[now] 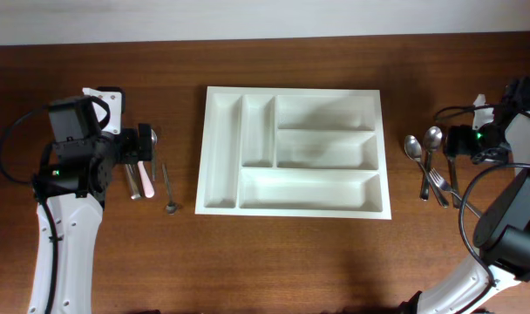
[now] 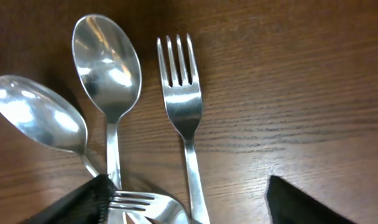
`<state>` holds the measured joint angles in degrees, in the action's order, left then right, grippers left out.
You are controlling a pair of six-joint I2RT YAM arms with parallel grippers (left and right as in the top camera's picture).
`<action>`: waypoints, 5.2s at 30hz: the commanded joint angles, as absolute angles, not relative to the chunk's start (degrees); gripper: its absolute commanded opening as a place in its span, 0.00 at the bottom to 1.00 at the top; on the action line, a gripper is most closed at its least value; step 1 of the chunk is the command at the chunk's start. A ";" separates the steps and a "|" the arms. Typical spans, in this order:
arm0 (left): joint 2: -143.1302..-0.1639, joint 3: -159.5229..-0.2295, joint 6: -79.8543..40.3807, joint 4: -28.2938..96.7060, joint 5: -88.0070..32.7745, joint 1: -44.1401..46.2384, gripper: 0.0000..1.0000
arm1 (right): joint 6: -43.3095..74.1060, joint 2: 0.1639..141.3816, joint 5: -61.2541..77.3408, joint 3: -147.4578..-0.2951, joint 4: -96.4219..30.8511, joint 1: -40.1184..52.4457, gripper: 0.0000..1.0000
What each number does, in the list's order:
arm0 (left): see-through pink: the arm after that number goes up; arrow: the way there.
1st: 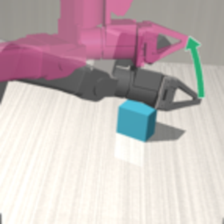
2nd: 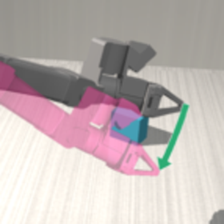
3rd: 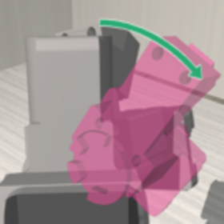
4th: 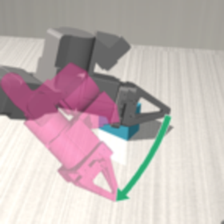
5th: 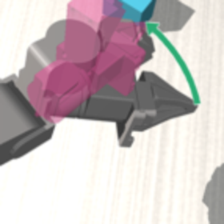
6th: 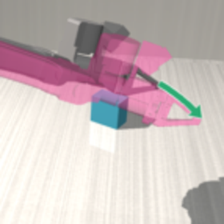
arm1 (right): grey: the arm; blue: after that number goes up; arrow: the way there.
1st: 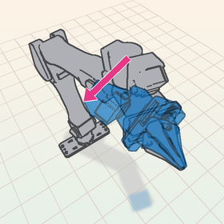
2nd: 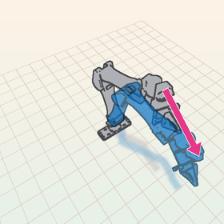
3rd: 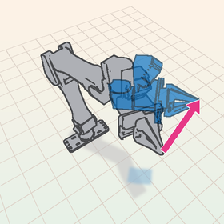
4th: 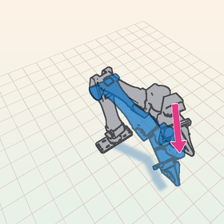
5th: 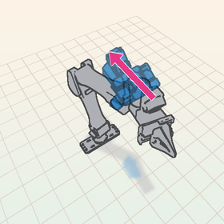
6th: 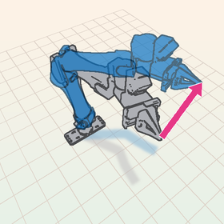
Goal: Pack container
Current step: 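Lower the right gripper over the forks and spoons on the right, then grasp a metal fork with the right gripper and lift it, then carry the fork into the tray's upper right compartment and release, then grasp the second metal fork with the right gripper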
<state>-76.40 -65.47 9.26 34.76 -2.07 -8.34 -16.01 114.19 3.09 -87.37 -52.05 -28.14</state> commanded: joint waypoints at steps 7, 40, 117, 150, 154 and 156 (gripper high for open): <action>-76.55 -66.81 9.98 34.81 -1.67 -8.58 0.99 | -17.91 119.04 2.83 -88.29 -52.84 -28.14 0.73; -76.55 -66.81 9.98 34.81 -1.67 -8.58 0.99 | -12.99 122.32 0.67 -94.59 -57.19 -28.14 0.04; -76.55 -66.81 9.98 34.81 -1.67 -8.58 0.99 | -24.71 119.24 18.83 -118.83 -60.31 4.91 0.45; -76.55 -66.81 9.98 34.81 -1.67 -8.58 0.99 | 15.38 117.93 -0.67 -85.76 -71.44 -39.20 0.53; -76.55 -66.81 9.98 34.81 -1.67 -8.58 0.99 | 14.72 117.93 -0.32 -82.98 -67.05 -40.21 0.53; -76.55 -66.81 9.98 34.81 -1.67 -8.58 0.99 | 13.39 117.93 -0.36 -82.65 -64.97 -40.16 0.53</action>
<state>-76.40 -65.47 9.26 34.79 -1.87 -8.34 15.40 117.64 0.16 -83.55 -66.98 -40.40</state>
